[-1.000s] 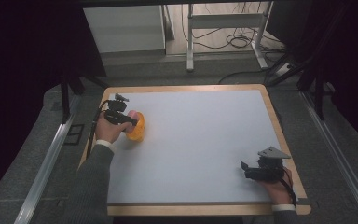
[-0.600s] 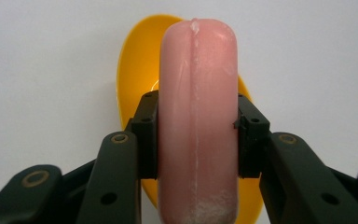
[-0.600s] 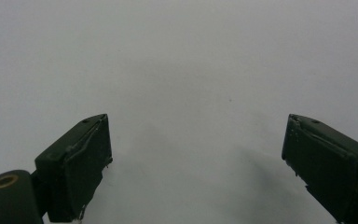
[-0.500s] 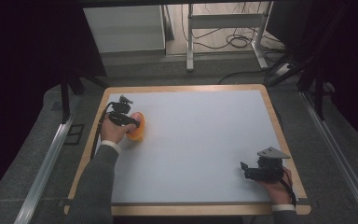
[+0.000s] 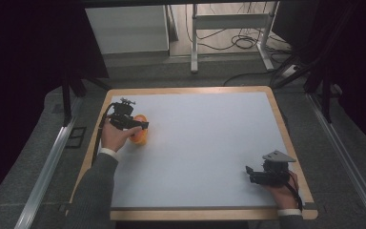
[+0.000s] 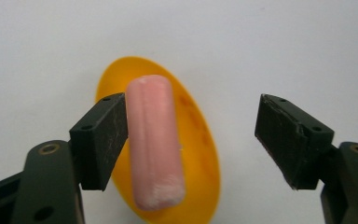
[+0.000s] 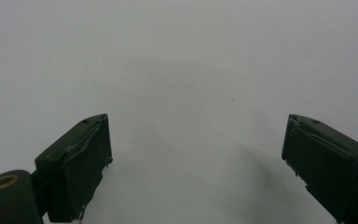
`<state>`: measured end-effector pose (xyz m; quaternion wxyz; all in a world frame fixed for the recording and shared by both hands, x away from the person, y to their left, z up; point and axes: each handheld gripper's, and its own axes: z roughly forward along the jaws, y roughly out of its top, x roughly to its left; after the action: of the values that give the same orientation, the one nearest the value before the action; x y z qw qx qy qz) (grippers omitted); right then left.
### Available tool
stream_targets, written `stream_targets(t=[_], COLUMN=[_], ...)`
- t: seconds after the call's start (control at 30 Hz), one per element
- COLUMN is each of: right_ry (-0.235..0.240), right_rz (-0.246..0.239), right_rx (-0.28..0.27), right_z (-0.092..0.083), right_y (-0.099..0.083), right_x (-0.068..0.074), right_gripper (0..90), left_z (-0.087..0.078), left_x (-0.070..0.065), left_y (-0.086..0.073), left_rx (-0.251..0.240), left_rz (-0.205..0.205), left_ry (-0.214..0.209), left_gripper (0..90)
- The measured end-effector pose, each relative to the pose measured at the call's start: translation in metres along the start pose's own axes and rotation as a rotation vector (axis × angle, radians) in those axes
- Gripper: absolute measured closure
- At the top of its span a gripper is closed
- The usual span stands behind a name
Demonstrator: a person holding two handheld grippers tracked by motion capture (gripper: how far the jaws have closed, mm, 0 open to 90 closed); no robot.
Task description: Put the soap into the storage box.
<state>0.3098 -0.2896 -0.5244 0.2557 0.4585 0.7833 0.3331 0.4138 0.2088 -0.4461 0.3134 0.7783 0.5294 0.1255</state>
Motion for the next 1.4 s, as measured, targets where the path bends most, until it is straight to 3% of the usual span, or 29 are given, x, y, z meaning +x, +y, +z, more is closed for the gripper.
stream_targets(t=[0.2,0.33,0.47,0.83,0.93,1.03,1.3,1.4], right_ry=[-0.006,-0.007,-0.010,-0.013,-0.013,-0.012,-0.010,-0.007], right_rz=[0.006,0.005,0.007,0.005,0.005,0.002,-0.013,-0.007], right_rx=[0.000,-0.003,-0.004,-0.005,-0.009,-0.009,-0.008,-0.011], right_z=[-0.001,-0.001,-0.002,-0.004,-0.005,-0.005,-0.005,-0.005], right_y=[0.000,0.000,0.000,0.000,0.001,0.001,0.003,0.003], right_x=[-0.001,-0.001,-0.002,-0.002,-0.002,-0.001,0.002,0.002], right_gripper=[7.6,7.6,7.6,7.6,7.6,7.6,7.6,7.6], left_z=[-0.012,-0.017,-0.016,-0.012,-0.009,-0.006,-0.002,-0.003], left_x=[-0.019,-0.027,-0.031,-0.049,-0.052,-0.052,-0.048,-0.046], left_y=[-0.013,-0.024,-0.035,-0.078,-0.093,-0.105,-0.125,-0.130], left_rx=[-0.041,-0.042,-0.055,-0.057,-0.041,-0.035,-0.025,-0.054], left_rz=[0.085,0.115,0.114,0.146,0.150,0.138,0.123,0.100], left_ry=[-0.032,-0.076,-0.150,-0.220,-0.219,-0.285,-0.270,-0.301], left_gripper=[24.6,24.1,23.9,24.2,24.3,24.4,24.8,24.8])
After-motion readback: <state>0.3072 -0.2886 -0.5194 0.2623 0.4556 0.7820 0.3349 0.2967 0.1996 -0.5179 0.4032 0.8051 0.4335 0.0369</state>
